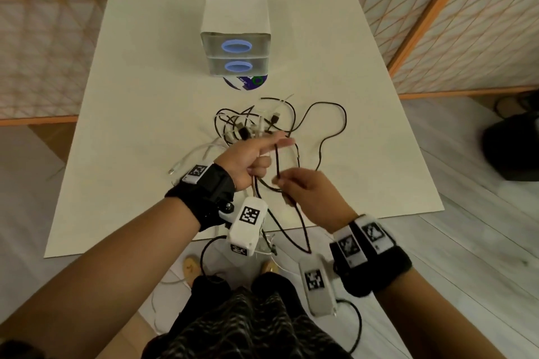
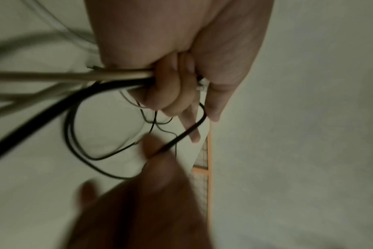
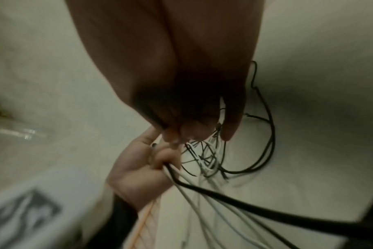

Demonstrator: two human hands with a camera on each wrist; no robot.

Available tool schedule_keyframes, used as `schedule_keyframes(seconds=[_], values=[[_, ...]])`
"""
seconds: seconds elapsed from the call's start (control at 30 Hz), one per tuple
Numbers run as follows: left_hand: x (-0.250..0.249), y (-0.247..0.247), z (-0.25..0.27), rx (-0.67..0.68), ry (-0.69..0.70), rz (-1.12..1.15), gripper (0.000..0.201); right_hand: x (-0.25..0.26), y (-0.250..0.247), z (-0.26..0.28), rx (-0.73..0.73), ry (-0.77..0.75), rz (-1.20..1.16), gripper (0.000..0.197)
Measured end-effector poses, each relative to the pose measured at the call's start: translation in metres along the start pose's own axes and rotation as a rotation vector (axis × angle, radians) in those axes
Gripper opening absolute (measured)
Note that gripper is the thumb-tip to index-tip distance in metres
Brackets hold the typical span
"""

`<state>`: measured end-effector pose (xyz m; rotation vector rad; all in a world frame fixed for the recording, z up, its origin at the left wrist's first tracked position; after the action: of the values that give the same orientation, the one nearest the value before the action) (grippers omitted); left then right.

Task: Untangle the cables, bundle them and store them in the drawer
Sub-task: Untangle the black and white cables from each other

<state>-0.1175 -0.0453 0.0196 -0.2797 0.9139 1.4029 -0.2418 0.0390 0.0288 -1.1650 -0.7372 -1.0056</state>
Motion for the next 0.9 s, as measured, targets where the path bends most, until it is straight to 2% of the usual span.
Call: schedule_keyframes(seconds=[0.1,0.17,0.23,0.3,0.33,0.43,0.5,0.57,0.67,0.8,0.9], values=[[-0.012,-0.018,-0.009,-0.097,0.074,0.209,0.017,-0.024,0.004,0.023,0.188,0.073,0.203,0.015],[-0.012,-0.024,-0.009,-0.122,0.083,0.208,0.017,-0.043,0.003,0.028,0.253,0.152,0.353,0.017],[-0.006,-0.020,-0.003,-0.089,0.073,0.111,0.020,-0.052,-0.003,0.019,0.123,0.158,0.350,0.020],[0.001,-0.013,0.006,-0.046,0.067,-0.049,0.022,-0.041,-0.010,0.004,-0.090,0.155,0.133,0.022],[0.005,-0.010,0.011,-0.017,0.069,-0.152,0.022,-0.031,-0.011,-0.003,-0.147,0.160,0.028,0.023],[0.024,0.004,0.020,0.115,0.048,-0.438,0.016,-0.003,-0.009,-0.020,-0.112,0.164,-0.168,0.032],[0.034,0.009,0.023,0.181,0.019,-0.492,0.013,0.007,-0.008,-0.025,-0.123,0.169,-0.210,0.029],[0.037,0.006,0.023,0.142,-0.001,-0.394,0.014,0.007,-0.005,-0.024,-0.166,0.150,-0.266,0.021],[0.038,-0.001,0.020,0.071,-0.048,-0.179,0.015,-0.005,-0.004,-0.016,-0.251,0.061,-0.294,0.019],[0.039,0.006,0.021,0.056,-0.042,-0.080,0.028,-0.010,-0.006,0.004,-0.437,-0.098,-0.163,0.021],[0.034,0.003,0.016,0.085,-0.050,0.169,0.036,-0.010,-0.013,0.020,-0.511,-0.218,-0.122,0.019]])
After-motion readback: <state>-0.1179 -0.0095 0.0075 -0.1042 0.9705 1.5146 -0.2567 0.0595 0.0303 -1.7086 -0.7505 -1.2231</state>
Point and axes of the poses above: each hand's wrist, its own z-axis away from the middle knuckle, its own y-axis out of the palm, x = y × z, the point moved 2 cm from there along -z, towards the middle knuckle, and after that the axes turned 6 degrees about -x, right-handed, at the moved point
